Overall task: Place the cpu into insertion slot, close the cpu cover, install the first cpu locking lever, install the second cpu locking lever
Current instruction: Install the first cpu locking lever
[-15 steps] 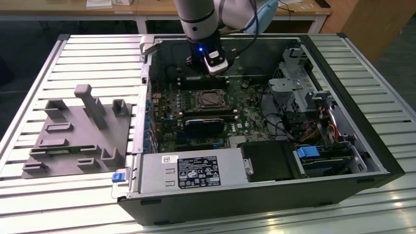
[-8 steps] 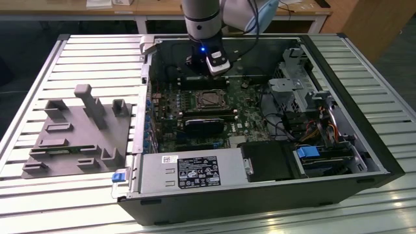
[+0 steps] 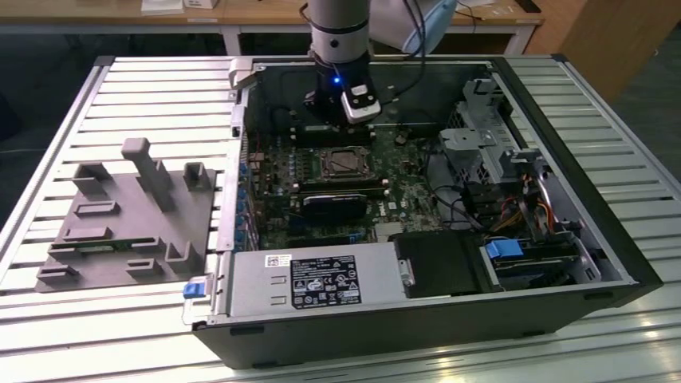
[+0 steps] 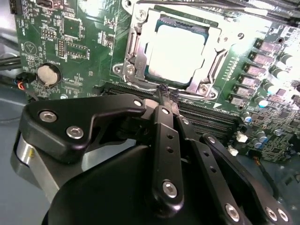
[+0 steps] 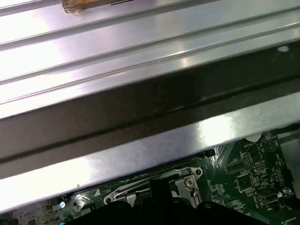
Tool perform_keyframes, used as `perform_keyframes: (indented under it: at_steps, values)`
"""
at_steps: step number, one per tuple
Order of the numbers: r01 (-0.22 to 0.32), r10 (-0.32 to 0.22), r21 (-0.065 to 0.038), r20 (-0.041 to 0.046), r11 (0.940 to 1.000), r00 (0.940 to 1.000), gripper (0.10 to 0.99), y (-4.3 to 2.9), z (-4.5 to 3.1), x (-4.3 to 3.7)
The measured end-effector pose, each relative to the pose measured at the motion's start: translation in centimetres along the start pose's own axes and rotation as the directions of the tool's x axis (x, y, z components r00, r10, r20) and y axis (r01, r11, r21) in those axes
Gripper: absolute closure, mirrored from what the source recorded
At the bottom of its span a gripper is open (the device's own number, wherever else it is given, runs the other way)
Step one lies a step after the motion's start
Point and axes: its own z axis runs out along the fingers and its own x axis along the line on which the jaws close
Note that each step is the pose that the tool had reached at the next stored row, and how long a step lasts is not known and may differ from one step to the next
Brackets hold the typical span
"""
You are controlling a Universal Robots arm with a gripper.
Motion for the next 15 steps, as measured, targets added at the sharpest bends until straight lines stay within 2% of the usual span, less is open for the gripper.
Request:
perform_keyframes:
  at_steps: [2,5,15]
  values:
    - [0.000,0.000,0.005,-0.0055,1.0000,1.0000,0.984,-0.07,0.01,-0.18]
    - [-0.001,0.001,0.009,-0.0088,1.0000,1.0000,0.984,-0.31,0.04,-0.39]
    - [0.001,-0.001,0.027,-0.0062,0.9996,1.0000,0.984,-1.75,0.04,-0.95]
